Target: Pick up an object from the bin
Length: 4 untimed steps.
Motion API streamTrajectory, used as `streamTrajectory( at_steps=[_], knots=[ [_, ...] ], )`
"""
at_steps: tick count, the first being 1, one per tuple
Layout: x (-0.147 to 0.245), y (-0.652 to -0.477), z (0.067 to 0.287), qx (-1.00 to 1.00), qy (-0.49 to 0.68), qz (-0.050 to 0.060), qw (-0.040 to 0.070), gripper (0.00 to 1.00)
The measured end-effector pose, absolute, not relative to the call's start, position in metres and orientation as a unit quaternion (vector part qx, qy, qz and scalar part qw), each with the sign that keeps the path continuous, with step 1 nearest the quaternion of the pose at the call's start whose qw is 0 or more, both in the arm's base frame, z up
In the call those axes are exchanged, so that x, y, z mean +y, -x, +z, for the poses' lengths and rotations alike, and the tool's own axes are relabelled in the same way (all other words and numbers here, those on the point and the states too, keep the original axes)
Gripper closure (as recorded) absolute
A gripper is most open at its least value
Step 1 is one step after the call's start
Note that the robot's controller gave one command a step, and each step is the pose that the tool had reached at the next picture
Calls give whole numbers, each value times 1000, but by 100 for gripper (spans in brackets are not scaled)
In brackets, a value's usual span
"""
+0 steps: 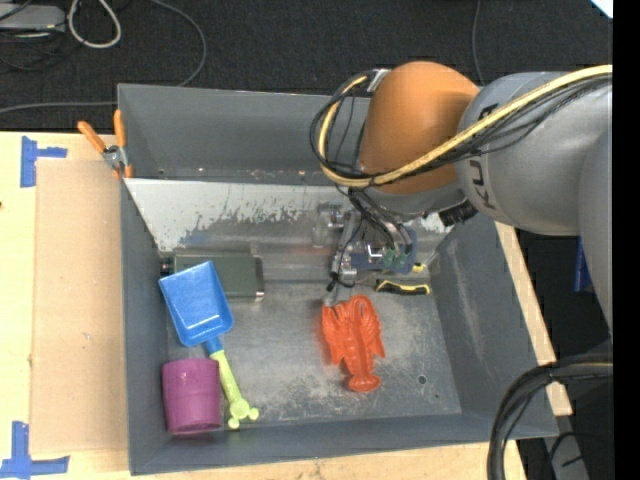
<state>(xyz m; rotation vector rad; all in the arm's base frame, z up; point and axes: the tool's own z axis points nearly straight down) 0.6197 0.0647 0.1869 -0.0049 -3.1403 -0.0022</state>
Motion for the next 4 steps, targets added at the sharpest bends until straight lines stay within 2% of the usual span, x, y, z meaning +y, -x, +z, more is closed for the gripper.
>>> streamTrajectory(
  at_steps=[1, 2, 3, 4],
  knots=[
    [65, -620, 187, -1000, 2, -1, 1, 0],
    [6, -595, 155, -1000, 10, 0, 3, 0],
    [15, -574, 140, -1000, -8, -2, 0, 0],
    [11, -592, 82, -1000, 29, -1, 2, 0]
  ],
)
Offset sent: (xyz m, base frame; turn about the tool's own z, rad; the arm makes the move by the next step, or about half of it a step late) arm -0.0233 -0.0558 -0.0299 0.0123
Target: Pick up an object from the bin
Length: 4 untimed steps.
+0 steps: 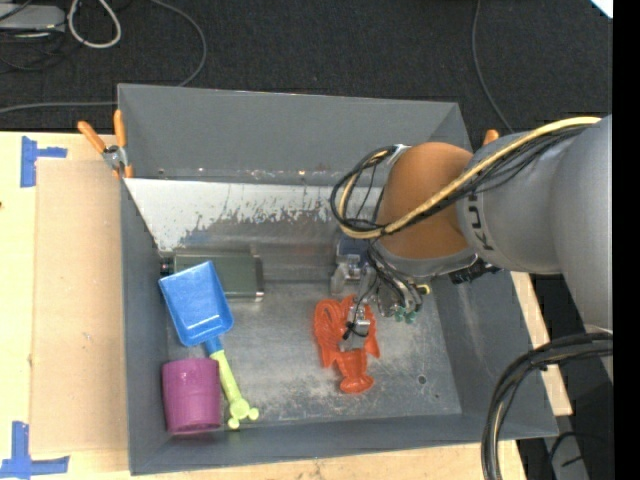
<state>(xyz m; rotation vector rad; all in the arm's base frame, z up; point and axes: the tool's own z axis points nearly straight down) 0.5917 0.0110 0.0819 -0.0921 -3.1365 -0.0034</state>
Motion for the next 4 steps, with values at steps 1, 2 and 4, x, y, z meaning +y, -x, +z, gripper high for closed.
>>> streamTrajectory(
  at_steps=[1, 2, 4],
  knots=[
    [-4, -581, 72, -1000, 24, -3, -3, 100],
    [-4, -582, 73, -1000, 25, -3, -3, 100],
    [3, -581, 85, -1000, 24, -3, -4, 100]
  ],
)
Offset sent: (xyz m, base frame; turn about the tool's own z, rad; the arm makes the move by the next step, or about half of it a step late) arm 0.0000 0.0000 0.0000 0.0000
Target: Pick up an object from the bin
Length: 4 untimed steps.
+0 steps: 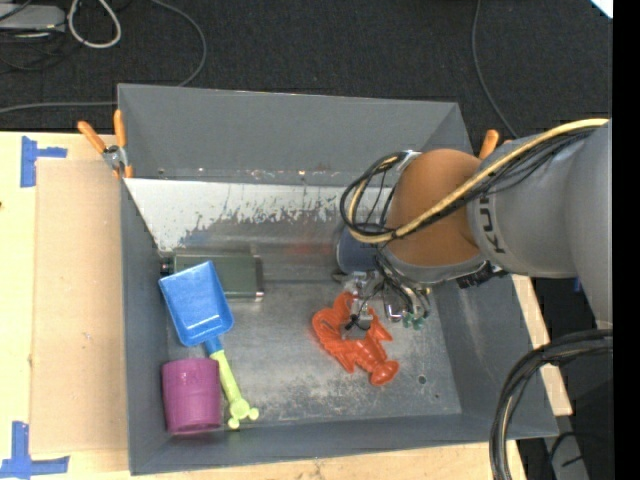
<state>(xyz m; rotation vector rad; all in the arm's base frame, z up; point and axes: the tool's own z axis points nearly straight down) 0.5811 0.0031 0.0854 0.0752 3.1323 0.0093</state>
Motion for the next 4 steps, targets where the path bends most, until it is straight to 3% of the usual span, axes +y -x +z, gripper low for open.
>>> streamTrajectory(
  at_steps=[1, 2, 3, 4],
  knots=[
    [-39, -599, 121, 1000, -27, 2, 7, 100],
    [-29, -590, 131, 1000, -24, 3, 0, 100],
    [-9, -615, 79, 991, 136, 3, 2, 100],
    [-11, -608, 91, 991, 133, 4, 4, 100]
  ],
)
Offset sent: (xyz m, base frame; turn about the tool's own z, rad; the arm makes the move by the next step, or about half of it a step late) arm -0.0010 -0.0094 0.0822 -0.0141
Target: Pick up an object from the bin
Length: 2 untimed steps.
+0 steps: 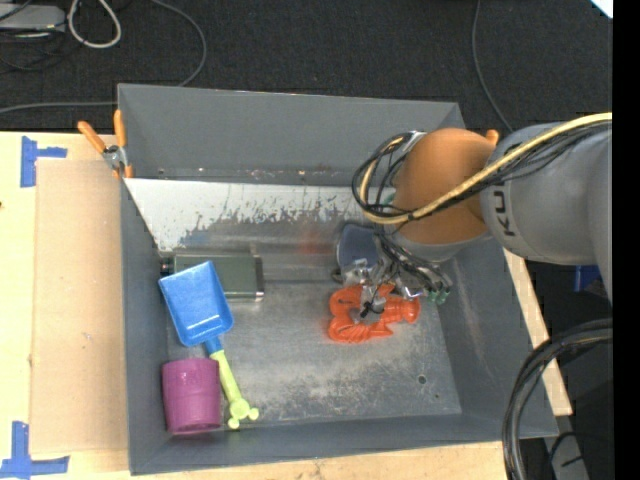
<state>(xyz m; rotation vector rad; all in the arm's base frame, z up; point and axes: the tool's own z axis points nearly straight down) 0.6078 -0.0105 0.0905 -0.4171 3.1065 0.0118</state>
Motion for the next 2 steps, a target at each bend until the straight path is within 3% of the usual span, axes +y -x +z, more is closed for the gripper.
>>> streamTrajectory(
  at_steps=[1, 2],
  knots=[
    [2, -528, 78, 978, 206, 3, 7, 100],
    [1, -531, 92, 981, 196, 4, 3, 100]
  ],
)
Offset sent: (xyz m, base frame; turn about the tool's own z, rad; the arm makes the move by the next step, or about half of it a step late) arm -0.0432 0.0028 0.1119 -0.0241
